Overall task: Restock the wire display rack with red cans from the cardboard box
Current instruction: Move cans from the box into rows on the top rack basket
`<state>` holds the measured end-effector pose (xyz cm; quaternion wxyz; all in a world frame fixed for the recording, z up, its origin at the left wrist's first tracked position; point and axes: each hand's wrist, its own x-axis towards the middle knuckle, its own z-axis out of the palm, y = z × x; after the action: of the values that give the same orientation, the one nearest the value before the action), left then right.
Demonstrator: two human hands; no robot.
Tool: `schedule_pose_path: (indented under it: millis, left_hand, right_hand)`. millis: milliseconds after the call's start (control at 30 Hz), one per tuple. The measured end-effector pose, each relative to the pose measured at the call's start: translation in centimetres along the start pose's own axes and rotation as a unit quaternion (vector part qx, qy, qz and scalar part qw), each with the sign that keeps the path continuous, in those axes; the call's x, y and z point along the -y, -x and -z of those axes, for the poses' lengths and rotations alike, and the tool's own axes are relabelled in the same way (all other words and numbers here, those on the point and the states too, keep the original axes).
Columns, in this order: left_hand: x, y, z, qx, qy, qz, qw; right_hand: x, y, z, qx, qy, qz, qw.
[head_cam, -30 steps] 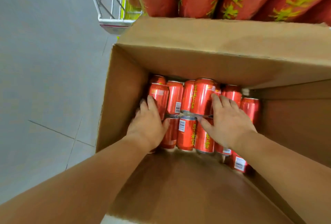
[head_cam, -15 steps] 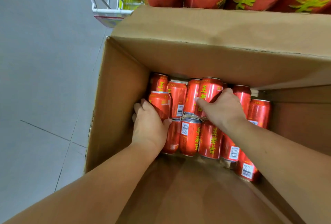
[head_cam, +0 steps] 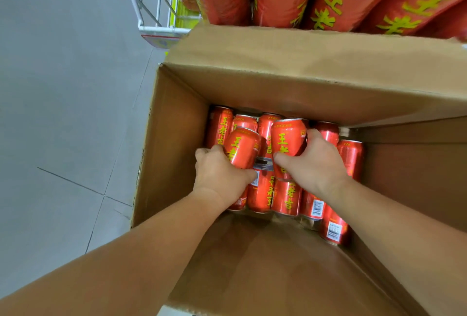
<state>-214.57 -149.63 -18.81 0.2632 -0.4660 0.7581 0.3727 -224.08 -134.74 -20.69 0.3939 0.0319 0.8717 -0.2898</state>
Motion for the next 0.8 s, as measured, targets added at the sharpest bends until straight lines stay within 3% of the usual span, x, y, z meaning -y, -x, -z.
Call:
schedule_pose_path:
  millis: [167,433,800]
  left_hand:
    - [-3.1,3.5,2.0,0.014,0.068,-0.029,0.997]
    - [-9.9,11.9,8.8,-0.037,0.099,-0.116,0.988]
    - [-23.6,30.7,24.8,-0.094,0.123,-0.243,0.958]
  right_hand:
    - [1.2,4.0,4.3,0.017,-0.022,0.027,0.999]
    - [6.2,12.3,13.0,-0.04,-0.068,0.037,0.996]
    - [20.3,30.4,29.6,-0.147,-0.131,0.108,0.974]
